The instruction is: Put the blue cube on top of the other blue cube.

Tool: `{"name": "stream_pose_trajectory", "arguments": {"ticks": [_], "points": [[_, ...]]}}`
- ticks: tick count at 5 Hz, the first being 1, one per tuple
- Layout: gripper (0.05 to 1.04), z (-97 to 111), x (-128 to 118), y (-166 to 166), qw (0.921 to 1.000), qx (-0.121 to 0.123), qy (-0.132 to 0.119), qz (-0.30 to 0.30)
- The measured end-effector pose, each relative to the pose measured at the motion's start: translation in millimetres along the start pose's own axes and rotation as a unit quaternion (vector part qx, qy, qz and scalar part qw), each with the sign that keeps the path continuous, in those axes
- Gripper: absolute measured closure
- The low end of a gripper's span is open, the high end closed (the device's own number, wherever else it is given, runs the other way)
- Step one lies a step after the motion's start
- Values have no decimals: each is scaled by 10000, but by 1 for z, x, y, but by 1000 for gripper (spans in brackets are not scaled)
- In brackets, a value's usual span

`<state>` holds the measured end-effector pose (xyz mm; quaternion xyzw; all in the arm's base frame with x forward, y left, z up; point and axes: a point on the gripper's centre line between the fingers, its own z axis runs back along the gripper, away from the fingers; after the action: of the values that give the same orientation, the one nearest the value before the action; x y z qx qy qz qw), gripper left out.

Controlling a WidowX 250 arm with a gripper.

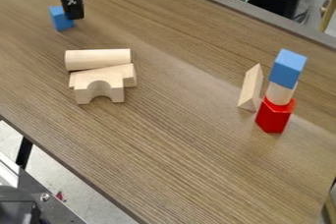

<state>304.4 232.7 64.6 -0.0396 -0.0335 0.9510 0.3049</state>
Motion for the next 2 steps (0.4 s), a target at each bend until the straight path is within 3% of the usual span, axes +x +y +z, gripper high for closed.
{"name": "stream_pose_trajectory", "arguments": {"ticks": [2], "points": [[83,2,9,-7,9997,-167,-47,152]]}}
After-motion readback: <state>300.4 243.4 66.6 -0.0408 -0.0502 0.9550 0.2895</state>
